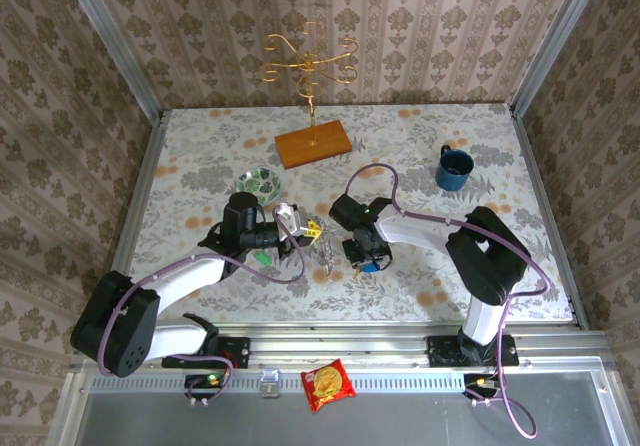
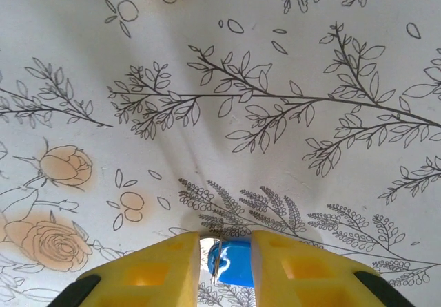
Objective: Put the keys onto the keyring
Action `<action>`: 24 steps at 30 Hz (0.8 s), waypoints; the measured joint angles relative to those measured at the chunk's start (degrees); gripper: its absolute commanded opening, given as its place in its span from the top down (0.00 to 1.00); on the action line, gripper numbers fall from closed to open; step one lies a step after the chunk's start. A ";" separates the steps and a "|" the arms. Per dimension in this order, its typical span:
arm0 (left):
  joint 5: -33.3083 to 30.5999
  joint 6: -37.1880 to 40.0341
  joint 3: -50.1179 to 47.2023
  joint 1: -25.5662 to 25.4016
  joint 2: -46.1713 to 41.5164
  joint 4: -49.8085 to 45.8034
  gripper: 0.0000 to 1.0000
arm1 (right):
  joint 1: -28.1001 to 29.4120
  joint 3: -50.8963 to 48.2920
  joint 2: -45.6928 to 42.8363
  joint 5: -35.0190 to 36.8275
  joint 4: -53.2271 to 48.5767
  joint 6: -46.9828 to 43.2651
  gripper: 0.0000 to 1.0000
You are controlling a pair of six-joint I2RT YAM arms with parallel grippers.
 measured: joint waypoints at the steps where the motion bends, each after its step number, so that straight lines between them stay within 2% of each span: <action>1: 0.00 0.00 0.02 0.00 0.00 -0.02 1.00 | 0.00 0.00 -0.02 -0.15 0.02 0.00 0.76; 10: 0.00 0.00 0.00 0.00 0.00 -0.26 1.00 | 0.11 0.00 0.00 -0.17 -0.42 0.02 0.82; 24: 0.00 0.00 0.02 0.00 0.00 -0.26 1.00 | 0.11 0.00 0.11 -0.20 -0.92 0.00 0.85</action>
